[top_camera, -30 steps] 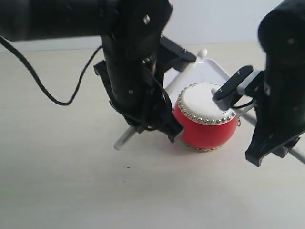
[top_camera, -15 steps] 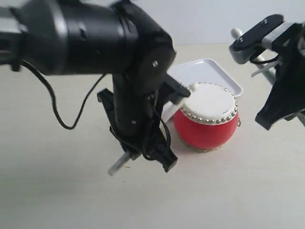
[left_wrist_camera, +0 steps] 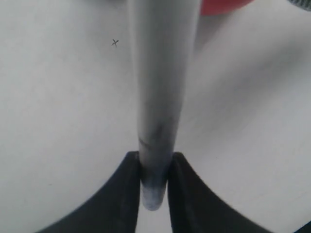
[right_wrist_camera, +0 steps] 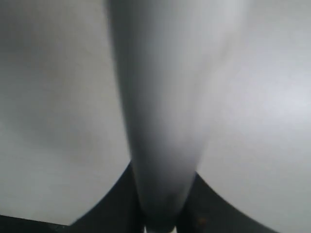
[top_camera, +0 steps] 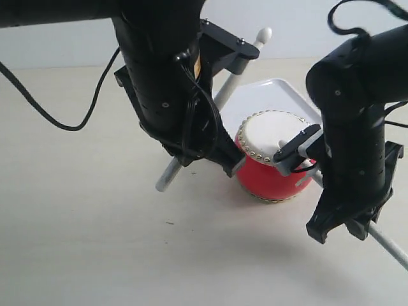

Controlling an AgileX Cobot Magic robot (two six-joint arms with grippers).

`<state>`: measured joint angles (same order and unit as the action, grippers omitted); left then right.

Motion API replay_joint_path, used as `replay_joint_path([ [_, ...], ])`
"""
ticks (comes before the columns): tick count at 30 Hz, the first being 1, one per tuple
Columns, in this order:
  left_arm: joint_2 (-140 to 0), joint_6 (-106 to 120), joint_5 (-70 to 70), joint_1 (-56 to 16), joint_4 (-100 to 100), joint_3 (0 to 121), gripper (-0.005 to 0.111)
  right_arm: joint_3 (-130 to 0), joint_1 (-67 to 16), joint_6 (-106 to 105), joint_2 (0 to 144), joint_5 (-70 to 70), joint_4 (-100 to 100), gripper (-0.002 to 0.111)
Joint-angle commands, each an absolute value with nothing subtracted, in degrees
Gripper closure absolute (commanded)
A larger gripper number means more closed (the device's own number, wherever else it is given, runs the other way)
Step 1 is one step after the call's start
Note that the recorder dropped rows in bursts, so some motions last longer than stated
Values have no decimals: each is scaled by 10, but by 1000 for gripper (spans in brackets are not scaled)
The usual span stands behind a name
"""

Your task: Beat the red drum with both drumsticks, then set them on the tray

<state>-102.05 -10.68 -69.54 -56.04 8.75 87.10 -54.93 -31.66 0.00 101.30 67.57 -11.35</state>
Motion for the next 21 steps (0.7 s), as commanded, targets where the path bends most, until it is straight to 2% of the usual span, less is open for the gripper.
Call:
replay_joint_path([
  [1,-1015,-113,-700,-561,91,872,107,-566,-317,28,1009,698,-125,108],
  [8,-1084,-104,-646,-561,80,819,107,-587,-317,31,836,700,-142,108],
  [13,-1173,-73,-646,-561,56,829,107,-604,-317,31,738,700,-152,108],
  [21,-1170,-81,-700,-561,69,894,107,-603,-317,23,742,700,-137,108],
])
